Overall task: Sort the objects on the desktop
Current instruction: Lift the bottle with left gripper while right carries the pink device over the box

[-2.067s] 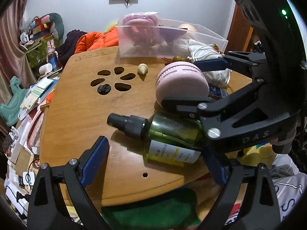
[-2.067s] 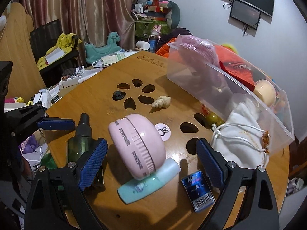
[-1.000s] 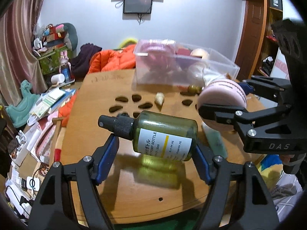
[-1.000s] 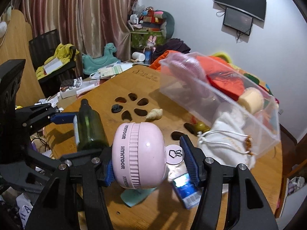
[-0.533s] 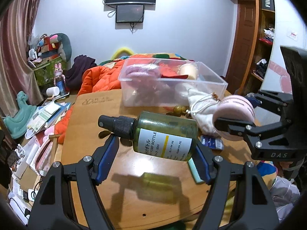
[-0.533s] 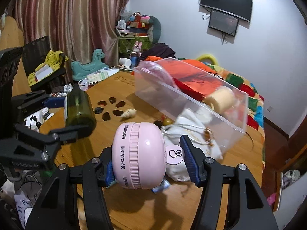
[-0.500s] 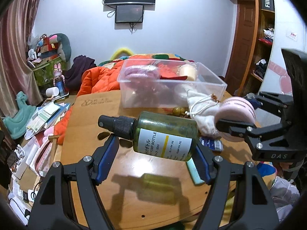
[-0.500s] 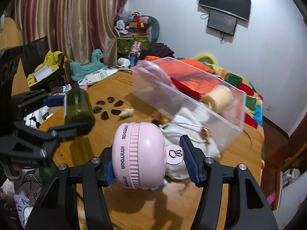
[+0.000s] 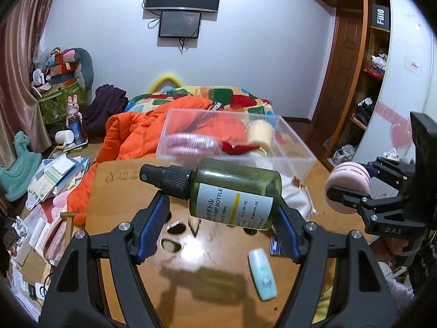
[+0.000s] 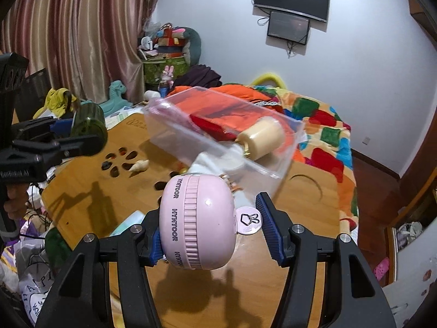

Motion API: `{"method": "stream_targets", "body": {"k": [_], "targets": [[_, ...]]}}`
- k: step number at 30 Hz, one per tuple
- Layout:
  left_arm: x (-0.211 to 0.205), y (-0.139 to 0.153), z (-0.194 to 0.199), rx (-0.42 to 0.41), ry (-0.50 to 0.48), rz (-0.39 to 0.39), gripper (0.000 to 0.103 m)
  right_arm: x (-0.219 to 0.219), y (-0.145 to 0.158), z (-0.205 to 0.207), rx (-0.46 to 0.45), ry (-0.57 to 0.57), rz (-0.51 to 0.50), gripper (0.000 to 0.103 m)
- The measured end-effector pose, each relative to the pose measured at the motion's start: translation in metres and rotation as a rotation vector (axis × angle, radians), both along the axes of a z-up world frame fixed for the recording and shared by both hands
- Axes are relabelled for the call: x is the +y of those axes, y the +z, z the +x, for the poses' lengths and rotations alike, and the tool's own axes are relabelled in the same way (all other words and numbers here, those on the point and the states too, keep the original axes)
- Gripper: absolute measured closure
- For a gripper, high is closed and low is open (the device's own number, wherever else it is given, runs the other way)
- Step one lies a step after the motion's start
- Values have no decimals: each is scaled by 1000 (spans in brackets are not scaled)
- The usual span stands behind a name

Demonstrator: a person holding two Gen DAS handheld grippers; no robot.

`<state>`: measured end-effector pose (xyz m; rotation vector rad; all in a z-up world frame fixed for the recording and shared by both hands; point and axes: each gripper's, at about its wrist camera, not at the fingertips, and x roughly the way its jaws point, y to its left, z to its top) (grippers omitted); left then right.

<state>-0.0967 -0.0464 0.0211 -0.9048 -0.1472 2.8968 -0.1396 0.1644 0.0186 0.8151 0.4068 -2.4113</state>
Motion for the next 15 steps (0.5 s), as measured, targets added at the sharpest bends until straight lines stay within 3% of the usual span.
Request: {"method": "stream_targets", "body": {"k": [15], "targets": [[-18, 41, -60, 45, -31, -17, 30, -18, 24, -62, -17, -35, -72, 48]]}}
